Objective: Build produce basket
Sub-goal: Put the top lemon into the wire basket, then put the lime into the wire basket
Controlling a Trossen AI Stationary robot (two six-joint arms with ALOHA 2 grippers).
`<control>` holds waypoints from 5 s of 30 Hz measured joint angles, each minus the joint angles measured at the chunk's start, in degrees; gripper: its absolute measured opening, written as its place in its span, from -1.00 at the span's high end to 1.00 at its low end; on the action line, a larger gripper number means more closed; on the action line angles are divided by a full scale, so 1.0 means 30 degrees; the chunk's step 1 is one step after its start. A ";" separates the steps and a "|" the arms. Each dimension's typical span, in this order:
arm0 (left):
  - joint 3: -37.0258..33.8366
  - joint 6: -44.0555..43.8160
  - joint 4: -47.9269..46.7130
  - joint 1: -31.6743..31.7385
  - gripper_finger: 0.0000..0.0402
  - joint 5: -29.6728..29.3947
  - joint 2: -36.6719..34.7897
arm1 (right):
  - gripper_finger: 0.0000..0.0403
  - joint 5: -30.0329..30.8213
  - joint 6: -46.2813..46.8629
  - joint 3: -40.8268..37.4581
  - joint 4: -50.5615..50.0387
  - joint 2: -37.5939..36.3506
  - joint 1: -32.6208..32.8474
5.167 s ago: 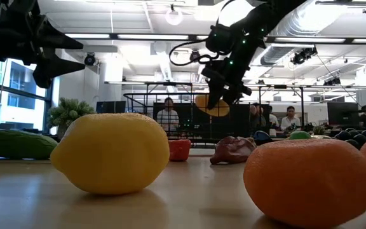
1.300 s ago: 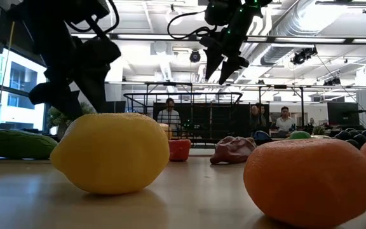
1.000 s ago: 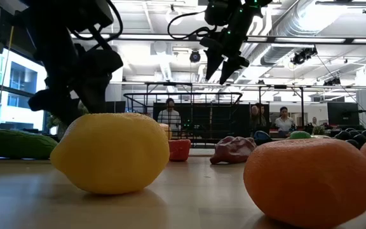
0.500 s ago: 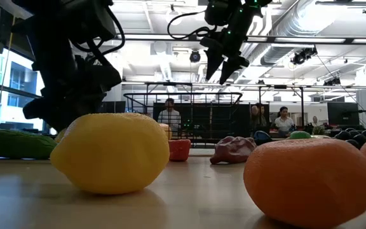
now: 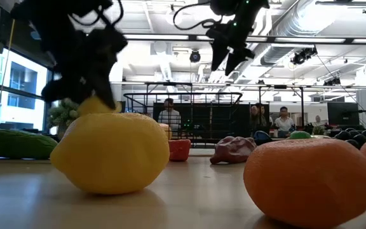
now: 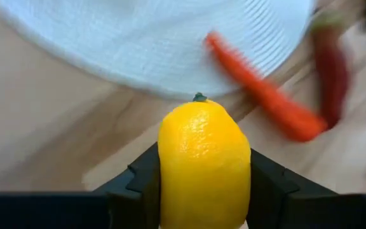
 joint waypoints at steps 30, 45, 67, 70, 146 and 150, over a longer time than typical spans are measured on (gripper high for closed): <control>0.4621 1.3977 0.4115 0.8247 0.27 -0.0596 -0.1338 | -0.48 0.2668 -0.1506 0.0000 0.0749 -0.1864 -0.1308; 0.4622 1.8858 1.3118 1.0284 0.27 0.2544 -0.1338 | -0.48 0.2667 -0.3130 0.0000 0.0951 -0.1864 -0.2397; 0.5510 1.9045 1.1838 1.1441 0.27 0.4197 0.1044 | -0.48 0.3315 -0.0842 0.0000 0.1486 -0.1864 -0.2397; 0.5510 1.8766 1.1715 1.1419 0.27 0.4583 0.1960 | -0.48 0.3311 -0.0326 0.0000 0.1485 -0.1864 -0.2397; 0.5503 2.1303 0.6187 1.2846 -0.21 0.5181 -0.0246 | -0.48 0.5339 1.0184 -0.0015 -0.7125 -0.4459 0.1423; 0.5503 2.2015 0.4851 1.3485 -0.21 0.5181 -0.1480 | -0.48 0.6205 1.1529 -0.0015 -0.8494 -0.4942 0.1812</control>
